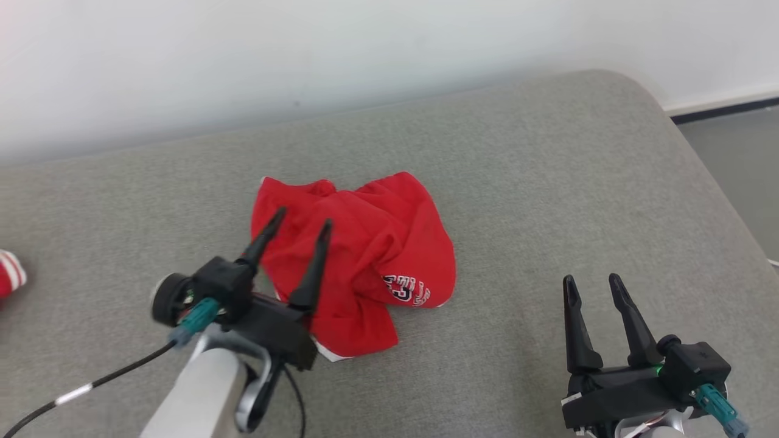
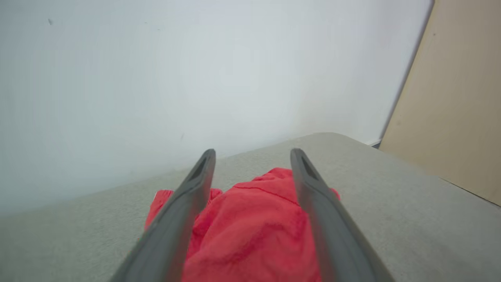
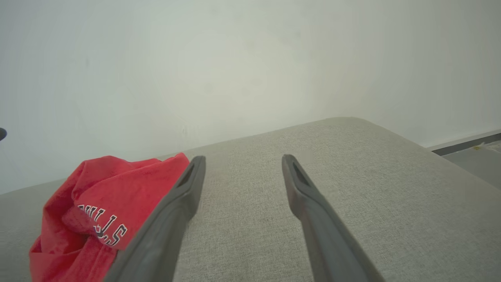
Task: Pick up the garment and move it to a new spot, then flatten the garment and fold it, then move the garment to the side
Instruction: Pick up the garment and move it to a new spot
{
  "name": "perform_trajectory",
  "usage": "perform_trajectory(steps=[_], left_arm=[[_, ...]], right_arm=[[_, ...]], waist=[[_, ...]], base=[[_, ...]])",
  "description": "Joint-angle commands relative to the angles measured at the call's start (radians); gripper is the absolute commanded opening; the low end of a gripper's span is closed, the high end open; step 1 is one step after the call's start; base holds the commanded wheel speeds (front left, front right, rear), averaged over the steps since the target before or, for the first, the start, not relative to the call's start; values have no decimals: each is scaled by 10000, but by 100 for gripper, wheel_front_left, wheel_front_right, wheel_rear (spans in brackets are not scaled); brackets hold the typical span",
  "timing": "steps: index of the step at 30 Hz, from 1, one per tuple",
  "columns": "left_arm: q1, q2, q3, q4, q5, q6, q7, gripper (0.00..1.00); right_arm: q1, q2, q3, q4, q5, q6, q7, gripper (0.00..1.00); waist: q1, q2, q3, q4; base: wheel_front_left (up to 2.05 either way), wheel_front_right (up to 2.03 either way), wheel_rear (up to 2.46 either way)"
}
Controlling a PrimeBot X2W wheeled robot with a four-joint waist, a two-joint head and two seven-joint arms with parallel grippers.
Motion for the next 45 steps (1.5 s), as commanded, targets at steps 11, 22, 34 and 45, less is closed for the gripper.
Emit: perform_trajectory(steps=[11, 22, 34, 45], left_arm=[[2305, 676, 1906, -2304, 592, 780, -49, 100], [4830, 45, 3759, -3316, 1405, 1199, -50, 100], [5830, -750, 4734, -3253, 2378, 804, -50, 100], [6094, -1165, 5238, -2990, 2699, 423, -51, 100]], right_arm=[[483, 7, -263, -214, -317, -21, -27, 100], [791, 7, -531, -121, -525, -21, -27, 100], [1213, 10, -491, 146, -721, -22, -27, 100], [1374, 4, 10, 350, -682, -22, -27, 100]], waist=[[1, 1, -582, 1014], [1, 1, -704, 1320], [1, 1, -1019, 1593], [1, 1, -1119, 1698]], base=[[0, 0, 0], [0, 0, 0], [0, 0, 0], [0, 0, 0]])
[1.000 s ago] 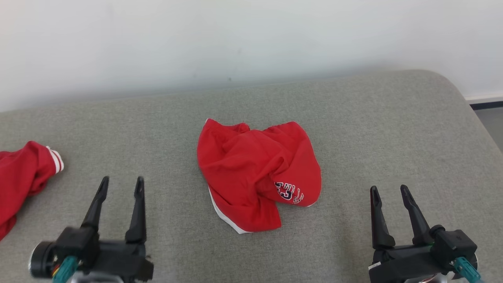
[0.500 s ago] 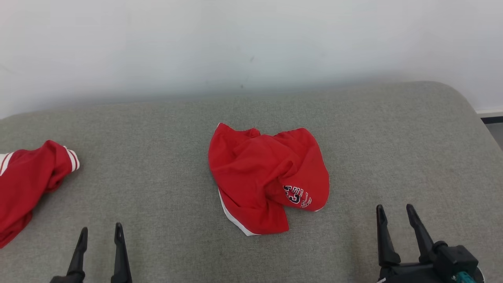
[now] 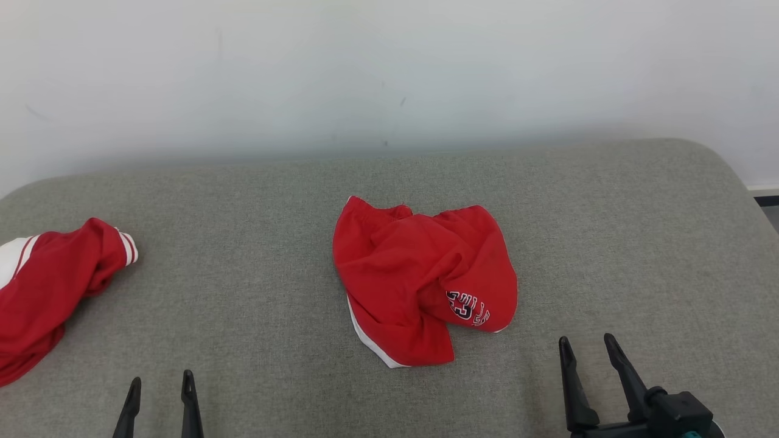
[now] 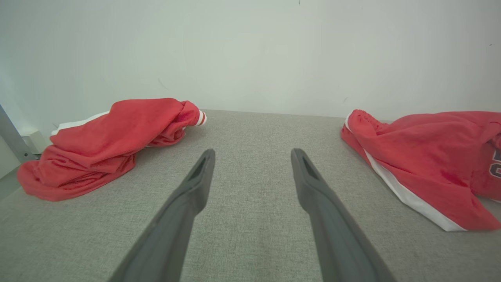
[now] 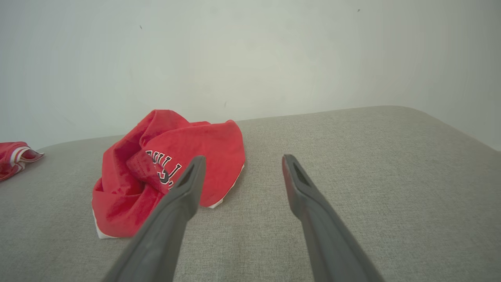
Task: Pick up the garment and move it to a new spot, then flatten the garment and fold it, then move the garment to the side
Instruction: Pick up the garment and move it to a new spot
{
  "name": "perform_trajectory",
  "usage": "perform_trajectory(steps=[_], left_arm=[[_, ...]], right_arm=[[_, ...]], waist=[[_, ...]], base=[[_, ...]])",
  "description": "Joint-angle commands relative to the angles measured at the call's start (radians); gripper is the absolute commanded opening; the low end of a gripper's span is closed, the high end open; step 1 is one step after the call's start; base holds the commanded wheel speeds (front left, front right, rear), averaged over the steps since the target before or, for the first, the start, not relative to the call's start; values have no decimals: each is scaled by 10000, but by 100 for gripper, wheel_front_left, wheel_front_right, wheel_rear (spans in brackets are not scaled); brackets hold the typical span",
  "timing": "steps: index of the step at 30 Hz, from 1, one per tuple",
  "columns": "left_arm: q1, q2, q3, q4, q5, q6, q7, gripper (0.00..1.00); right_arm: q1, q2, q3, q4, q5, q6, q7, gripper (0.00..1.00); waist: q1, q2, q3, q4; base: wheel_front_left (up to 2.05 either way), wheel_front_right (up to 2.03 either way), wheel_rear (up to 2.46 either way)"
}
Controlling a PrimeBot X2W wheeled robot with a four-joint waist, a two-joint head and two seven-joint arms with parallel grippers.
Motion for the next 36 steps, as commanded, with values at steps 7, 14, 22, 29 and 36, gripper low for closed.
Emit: perform_trajectory(steps=[7, 14, 22, 29, 36], left_arm=[[92, -141, 67, 145, 243, -134, -49, 100], [106, -164, 88, 179, 314, -127, -49, 100], [143, -171, 20, 120, 241, -79, -49, 100], [197, -170, -66, 69, 200, 14, -49, 100], [197, -171, -128, 14, 274, 87, -49, 100]], right_arm=[[75, 2, 239, 84, 13, -22, -27, 100], [83, 2, 294, 105, 39, -22, -27, 100], [137, 2, 292, 108, 80, -22, -27, 100], [95, 2, 327, 109, 66, -22, -27, 100], [80, 2, 361, 123, 62, -22, -27, 100]], waist=[[0, 0, -56, -15], [0, 0, -85, -13], [0, 0, -81, 67], [0, 0, -59, 87], [0, 0, -26, 86]], base=[[0, 0, 0], [0, 0, 0], [0, 0, 0], [0, 0, 0], [0, 0, 0]])
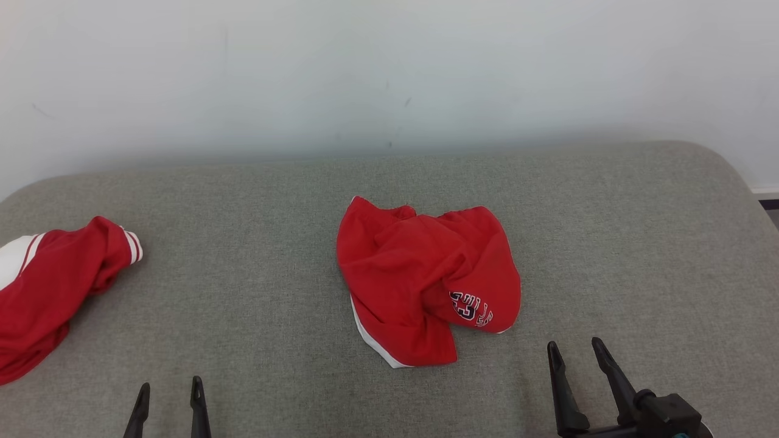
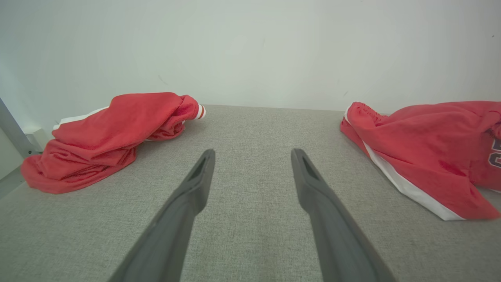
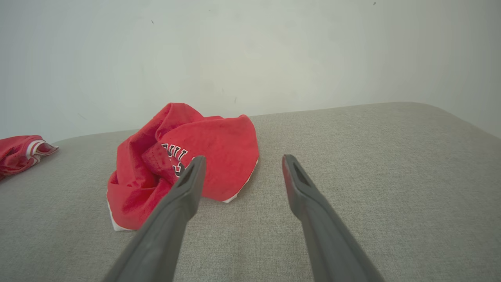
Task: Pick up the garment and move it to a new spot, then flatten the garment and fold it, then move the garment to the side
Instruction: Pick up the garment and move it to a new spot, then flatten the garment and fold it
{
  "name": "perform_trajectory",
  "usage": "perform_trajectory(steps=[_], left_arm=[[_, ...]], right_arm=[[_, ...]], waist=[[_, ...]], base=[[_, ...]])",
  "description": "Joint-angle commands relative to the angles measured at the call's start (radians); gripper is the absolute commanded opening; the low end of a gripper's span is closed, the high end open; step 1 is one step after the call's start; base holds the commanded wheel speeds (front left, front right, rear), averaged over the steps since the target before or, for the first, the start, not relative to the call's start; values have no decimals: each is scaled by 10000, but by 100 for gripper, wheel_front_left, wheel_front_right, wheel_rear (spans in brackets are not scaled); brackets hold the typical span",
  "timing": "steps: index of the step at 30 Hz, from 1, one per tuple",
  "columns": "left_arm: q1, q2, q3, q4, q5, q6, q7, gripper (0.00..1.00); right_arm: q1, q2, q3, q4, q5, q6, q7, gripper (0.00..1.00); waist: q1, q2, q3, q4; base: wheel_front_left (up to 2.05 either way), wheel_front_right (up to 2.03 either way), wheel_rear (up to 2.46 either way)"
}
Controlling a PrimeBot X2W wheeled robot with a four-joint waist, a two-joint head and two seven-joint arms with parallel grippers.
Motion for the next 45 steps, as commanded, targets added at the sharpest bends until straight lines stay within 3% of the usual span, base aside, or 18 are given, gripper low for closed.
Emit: perform_trajectory(steps=[1, 37, 45], left_arm=[[69, -20, -17, -36, 5, 31, -49, 100], [159, -20, -75, -100, -89, 164, -50, 100], [33, -20, -118, -98, -238, 178, -50, 100]], right_arm=[[58, 4, 6, 12, 4, -22, -27, 100], [31, 4, 7, 54, -9, -22, -27, 100], [-248, 6, 492, 459, 341, -22, -28, 100]], waist=[[0, 0, 8, -4], [0, 0, 61, -54], [0, 0, 146, 25]], base=[[0, 0, 0], [0, 0, 0], [0, 0, 0]])
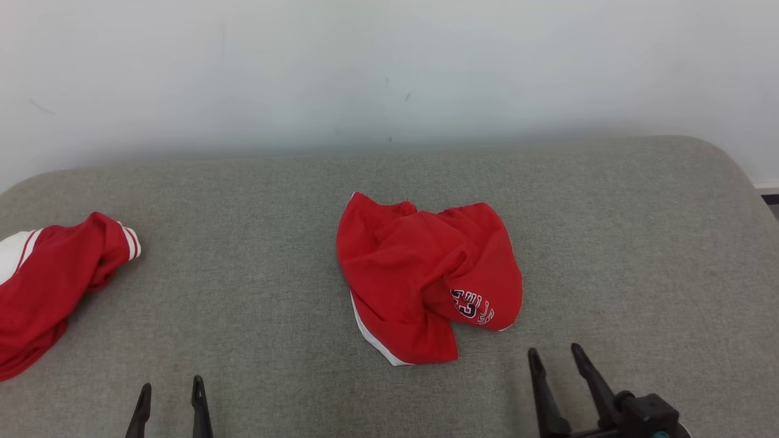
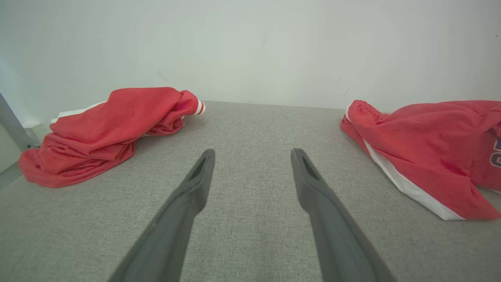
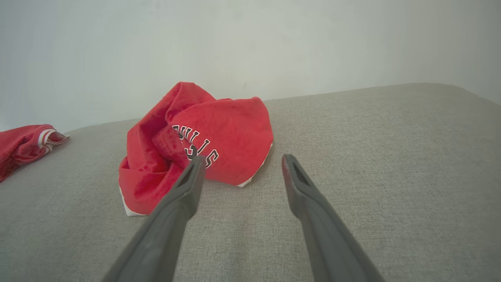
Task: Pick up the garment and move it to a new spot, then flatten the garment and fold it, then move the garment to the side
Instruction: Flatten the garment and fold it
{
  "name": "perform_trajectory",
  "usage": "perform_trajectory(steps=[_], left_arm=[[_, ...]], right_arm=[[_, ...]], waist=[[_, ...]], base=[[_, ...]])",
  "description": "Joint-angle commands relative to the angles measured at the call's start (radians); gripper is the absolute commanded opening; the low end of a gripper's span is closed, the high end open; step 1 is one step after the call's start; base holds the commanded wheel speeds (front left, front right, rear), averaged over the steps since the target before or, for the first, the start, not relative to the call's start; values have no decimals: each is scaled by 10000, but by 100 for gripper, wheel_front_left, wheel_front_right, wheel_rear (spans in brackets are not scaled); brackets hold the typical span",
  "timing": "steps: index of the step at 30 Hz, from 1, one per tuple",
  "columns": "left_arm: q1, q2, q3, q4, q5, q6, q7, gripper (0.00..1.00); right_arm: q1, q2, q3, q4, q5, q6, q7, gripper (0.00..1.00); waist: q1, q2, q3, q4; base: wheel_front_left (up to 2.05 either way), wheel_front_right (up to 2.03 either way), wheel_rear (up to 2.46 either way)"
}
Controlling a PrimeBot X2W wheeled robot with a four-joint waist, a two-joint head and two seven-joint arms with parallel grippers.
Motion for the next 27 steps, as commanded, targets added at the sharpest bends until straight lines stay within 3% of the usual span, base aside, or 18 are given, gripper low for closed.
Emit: perform_trajectory(steps=[1, 12, 27], left_arm=[[-50, -18, -48, -9, -94, 32, -50, 100], [-461, -18, -199, 72, -189, -12, -50, 100], [-831, -15, -350, 445, -404, -69, -50, 100]], right_arm=[[-241, 6, 236, 144, 100, -22, -28, 100], [-2078, -1, 1716, 2361, 232, -22, -26, 100], [-3472, 1, 2103, 5465, 324, -22, -26, 100]], waist=[[0, 0, 50, 70], [0, 0, 502, 638], [0, 0, 650, 1408]], base=[[0, 0, 0], [0, 0, 0], [0, 0, 0]])
